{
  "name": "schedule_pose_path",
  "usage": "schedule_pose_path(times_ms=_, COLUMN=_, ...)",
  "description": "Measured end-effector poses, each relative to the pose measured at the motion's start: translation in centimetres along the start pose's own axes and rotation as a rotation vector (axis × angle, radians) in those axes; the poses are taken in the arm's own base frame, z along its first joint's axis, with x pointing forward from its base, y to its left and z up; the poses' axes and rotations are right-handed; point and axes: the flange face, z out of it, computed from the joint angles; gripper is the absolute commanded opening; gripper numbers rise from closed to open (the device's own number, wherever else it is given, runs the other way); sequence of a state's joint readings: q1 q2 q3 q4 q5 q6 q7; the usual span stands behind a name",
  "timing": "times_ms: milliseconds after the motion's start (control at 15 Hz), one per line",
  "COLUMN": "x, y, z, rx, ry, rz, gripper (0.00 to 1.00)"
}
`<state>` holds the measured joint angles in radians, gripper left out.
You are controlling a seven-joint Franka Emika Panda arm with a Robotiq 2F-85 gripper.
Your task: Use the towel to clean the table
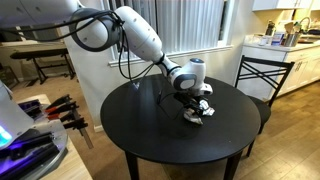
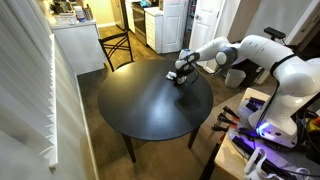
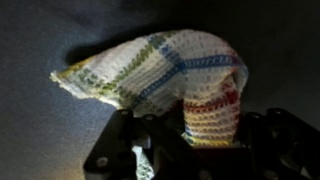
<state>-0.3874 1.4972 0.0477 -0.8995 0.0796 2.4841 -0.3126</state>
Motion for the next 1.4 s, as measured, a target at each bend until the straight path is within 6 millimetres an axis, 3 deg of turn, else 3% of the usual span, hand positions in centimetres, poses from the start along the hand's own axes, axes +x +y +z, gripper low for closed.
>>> schedule_pose_path(times_ms=133, x=0.4, y=-1.8, z=0.2, rx=0.004, ry=-0.001, rz=-0.021, gripper=0.03)
schedule_pose_path(times_ms=200, x=0.8, y=-3.8, z=0.3, rx=0.007, ry=-0.003, rz=-0.049, gripper=0.03)
schedule_pose_path(times_ms=533, x=1.8, y=-18.4, z=1.4, rx=0.03, ry=-0.03, rz=-0.269, gripper=0.03)
schedule_pose_path(times_ms=800, x=0.2, y=-29.7, z=2.2, rx=0.046, ry=-0.078, rz=-0.461, gripper=0.03)
schedule_pose_path(times_ms=933, x=-1.0, y=-34.0, z=2.6, rx=0.061, ry=-0.109, rz=-0.556, gripper=0.03)
schedule_pose_path(times_ms=1133, x=-2.6, y=-38.0, z=3.0, rx=0.082, ry=-0.155, rz=-0.698, gripper=0.03)
schedule_pose_path(times_ms=1400, x=-3.2, y=-39.1, z=2.9, rx=0.112, ry=-0.194, rz=-0.833, gripper=0.03)
